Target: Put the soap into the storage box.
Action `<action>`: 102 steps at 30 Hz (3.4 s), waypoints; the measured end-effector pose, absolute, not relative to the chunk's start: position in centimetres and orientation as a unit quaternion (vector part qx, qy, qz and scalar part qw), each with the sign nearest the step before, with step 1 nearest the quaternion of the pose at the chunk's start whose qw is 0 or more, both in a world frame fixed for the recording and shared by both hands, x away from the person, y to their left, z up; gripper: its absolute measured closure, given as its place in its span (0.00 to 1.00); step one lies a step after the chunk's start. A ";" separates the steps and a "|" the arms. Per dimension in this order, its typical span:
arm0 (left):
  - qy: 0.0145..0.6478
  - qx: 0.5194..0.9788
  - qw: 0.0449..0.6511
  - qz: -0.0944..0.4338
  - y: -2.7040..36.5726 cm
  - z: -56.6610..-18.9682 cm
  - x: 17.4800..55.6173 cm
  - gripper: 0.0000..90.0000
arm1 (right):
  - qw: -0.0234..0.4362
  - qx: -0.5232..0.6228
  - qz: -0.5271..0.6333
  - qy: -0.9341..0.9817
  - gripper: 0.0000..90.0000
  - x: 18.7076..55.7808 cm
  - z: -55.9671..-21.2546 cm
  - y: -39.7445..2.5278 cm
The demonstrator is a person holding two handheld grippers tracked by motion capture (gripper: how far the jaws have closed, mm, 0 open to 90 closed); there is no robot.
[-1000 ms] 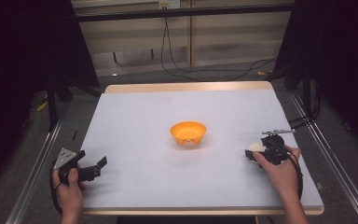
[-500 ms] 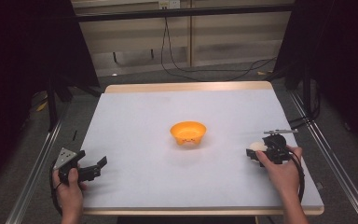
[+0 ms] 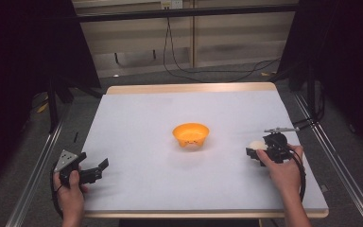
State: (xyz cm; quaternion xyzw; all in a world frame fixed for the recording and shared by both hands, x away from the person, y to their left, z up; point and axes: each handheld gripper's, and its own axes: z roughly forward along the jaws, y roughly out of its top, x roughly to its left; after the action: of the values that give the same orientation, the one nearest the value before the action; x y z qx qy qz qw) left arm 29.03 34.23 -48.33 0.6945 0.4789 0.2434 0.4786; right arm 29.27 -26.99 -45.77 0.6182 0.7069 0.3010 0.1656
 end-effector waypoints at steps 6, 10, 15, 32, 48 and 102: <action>0.479 0.694 0.479 0.243 34.2 -48.3 29.0 0.01 | 0.166 0.616 0.303 0.708 0.27 29.4 -45.6 -26.7; 0.479 0.695 0.478 0.244 34.3 -48.3 29.0 0.01 | 0.166 0.614 0.302 0.711 0.27 29.6 -45.5 -26.4; 0.480 0.693 0.481 0.239 34.2 -48.3 29.0 0.01 | 0.163 0.612 0.301 0.713 0.27 29.9 -45.3 -25.9; 0.482 0.692 0.481 0.241 34.3 -48.3 29.1 0.01 | 0.160 0.597 0.308 0.723 0.27 31.1 -44.3 -24.1; 0.483 0.691 0.482 0.239 34.2 -48.3 29.1 0.01 | 0.154 0.582 0.316 0.733 0.27 32.2 -43.8 -21.8; 0.483 0.691 0.483 0.238 34.3 -48.4 29.1 0.01 | 0.151 0.550 0.331 0.752 0.27 35.6 -41.5 -15.5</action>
State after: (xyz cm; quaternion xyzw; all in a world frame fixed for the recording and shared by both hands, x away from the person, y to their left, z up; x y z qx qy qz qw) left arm 29.08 34.32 -48.35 0.6908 0.4826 0.2376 0.4832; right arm 35.60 -15.47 -41.48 0.5498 0.7519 0.3310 0.1512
